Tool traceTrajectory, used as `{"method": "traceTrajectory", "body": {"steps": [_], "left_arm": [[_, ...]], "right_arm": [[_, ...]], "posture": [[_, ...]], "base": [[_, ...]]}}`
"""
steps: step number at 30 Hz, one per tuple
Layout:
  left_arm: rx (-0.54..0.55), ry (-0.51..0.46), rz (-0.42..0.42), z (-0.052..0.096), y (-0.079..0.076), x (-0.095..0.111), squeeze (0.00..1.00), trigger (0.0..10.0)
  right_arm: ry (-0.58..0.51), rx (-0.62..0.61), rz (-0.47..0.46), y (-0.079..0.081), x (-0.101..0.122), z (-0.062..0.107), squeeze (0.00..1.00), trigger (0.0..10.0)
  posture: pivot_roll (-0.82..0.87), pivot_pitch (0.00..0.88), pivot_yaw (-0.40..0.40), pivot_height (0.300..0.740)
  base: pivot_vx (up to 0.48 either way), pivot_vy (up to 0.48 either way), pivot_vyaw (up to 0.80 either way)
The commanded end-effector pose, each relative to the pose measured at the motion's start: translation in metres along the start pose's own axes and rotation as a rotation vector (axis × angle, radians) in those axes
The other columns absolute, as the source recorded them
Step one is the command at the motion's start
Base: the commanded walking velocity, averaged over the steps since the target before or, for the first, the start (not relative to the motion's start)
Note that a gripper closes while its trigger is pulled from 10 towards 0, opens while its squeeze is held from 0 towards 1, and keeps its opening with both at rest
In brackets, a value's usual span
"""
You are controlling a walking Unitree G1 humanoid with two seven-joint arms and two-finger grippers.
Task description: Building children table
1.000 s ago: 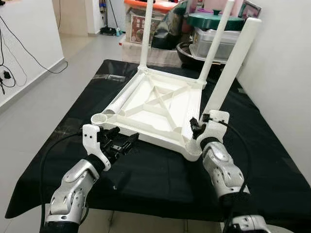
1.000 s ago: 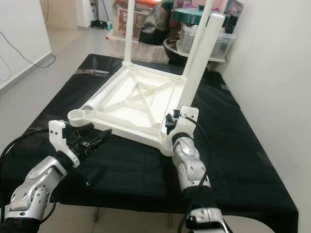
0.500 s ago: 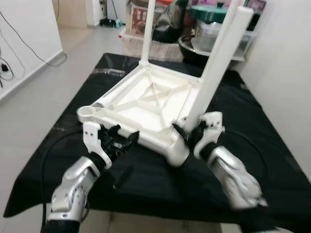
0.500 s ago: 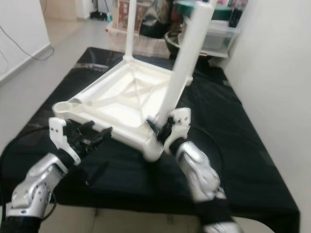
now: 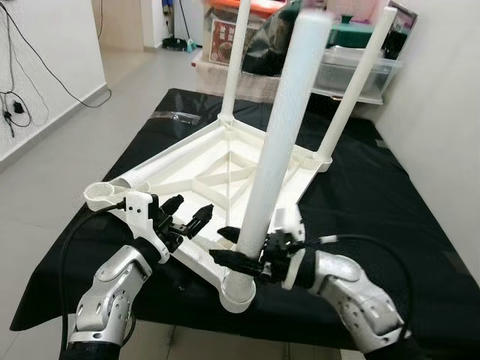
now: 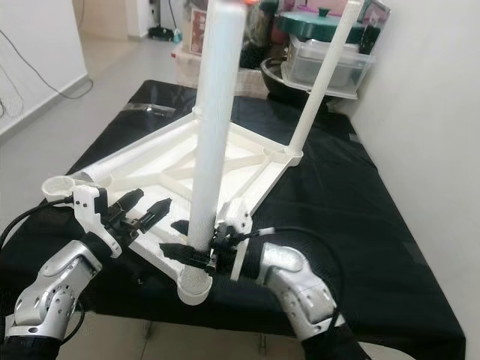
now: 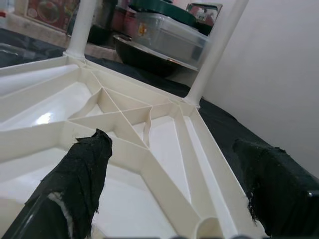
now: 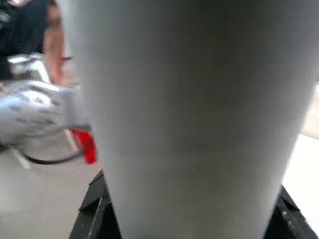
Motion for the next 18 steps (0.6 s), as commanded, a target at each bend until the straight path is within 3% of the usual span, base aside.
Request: {"method": "traceTrajectory", "body": {"steps": [1, 2, 3, 8, 9, 12, 15, 17, 18], "left_arm": [[-0.007, 0.009, 0.003, 0.001, -0.002, -0.002, 0.00, 10.0], [-0.007, 0.009, 0.003, 0.001, -0.002, -0.002, 0.00, 10.0], [-0.010, 0.010, 0.004, 0.000, -0.002, -0.002, 0.00, 10.0], [-0.012, 0.011, 0.005, 0.000, -0.002, -0.002, 0.00, 10.0], [-0.013, 0.012, 0.005, 0.000, -0.002, -0.002, 0.00, 10.0], [-0.012, 0.013, 0.003, 0.000, -0.001, -0.002, 0.00, 10.0], [-0.011, 0.013, 0.003, 0.000, -0.001, -0.002, 0.00, 10.0], [-0.008, 0.012, 0.001, 0.000, 0.000, -0.002, 0.00, 10.0], [-0.008, 0.012, 0.001, 0.000, 0.000, -0.002, 0.00, 10.0]], "right_arm": [[0.050, -0.147, 0.002, -0.021, -0.011, 0.009, 0.00, 10.0], [0.050, -0.147, 0.002, -0.021, -0.011, 0.009, 0.00, 10.0], [0.054, -0.229, 0.002, -0.031, -0.015, 0.014, 0.00, 10.0], [0.052, -0.282, -0.008, -0.038, -0.016, 0.018, 0.00, 10.0], [0.013, -0.372, -0.028, -0.050, -0.012, 0.026, 1.00, 10.0], [-0.084, -0.560, -0.022, -0.074, 0.001, 0.042, 1.00, 10.0], [-0.123, -0.626, -0.015, -0.081, 0.005, 0.048, 1.00, 10.0], [-0.177, -0.827, 0.018, -0.100, 0.013, 0.065, 1.00, 10.0], [-0.177, -0.827, 0.018, -0.100, 0.013, 0.065, 1.00, 10.0]], "posture": [[0.09, 0.000, -0.132, 0.740], [0.09, 0.000, -0.132, 0.740], [0.09, 0.000, -0.126, 0.740], [0.09, 0.000, -0.125, 0.740], [0.08, 0.000, -0.123, 0.740], [0.08, 0.000, -0.124, 0.740], [0.08, 0.000, -0.124, 0.740], [0.07, 0.000, -0.123, 0.740], [0.07, 0.000, -0.123, 0.740]], "base": [[0.000, 0.000, 0.00], [0.000, 0.000, 0.00], [0.000, 0.000, 0.00], [0.000, 0.000, 0.00], [0.000, 0.000, 0.00], [0.000, 0.000, 0.00], [0.000, 0.000, 0.00], [0.000, 0.000, 0.00], [0.000, 0.000, 0.00]]}}
Point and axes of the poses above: a point about 5 cm out from each wrist's last joint towards the gripper, its own z axis pointing back from the gripper into the wrist, its own x axis along the axis of the wrist's last joint, y = z × x, the point moved 4 cm from there along -z, pointing out of the wrist towards the gripper, and after that the axes turned 7 degrees about -z, right-handed, at the moved point
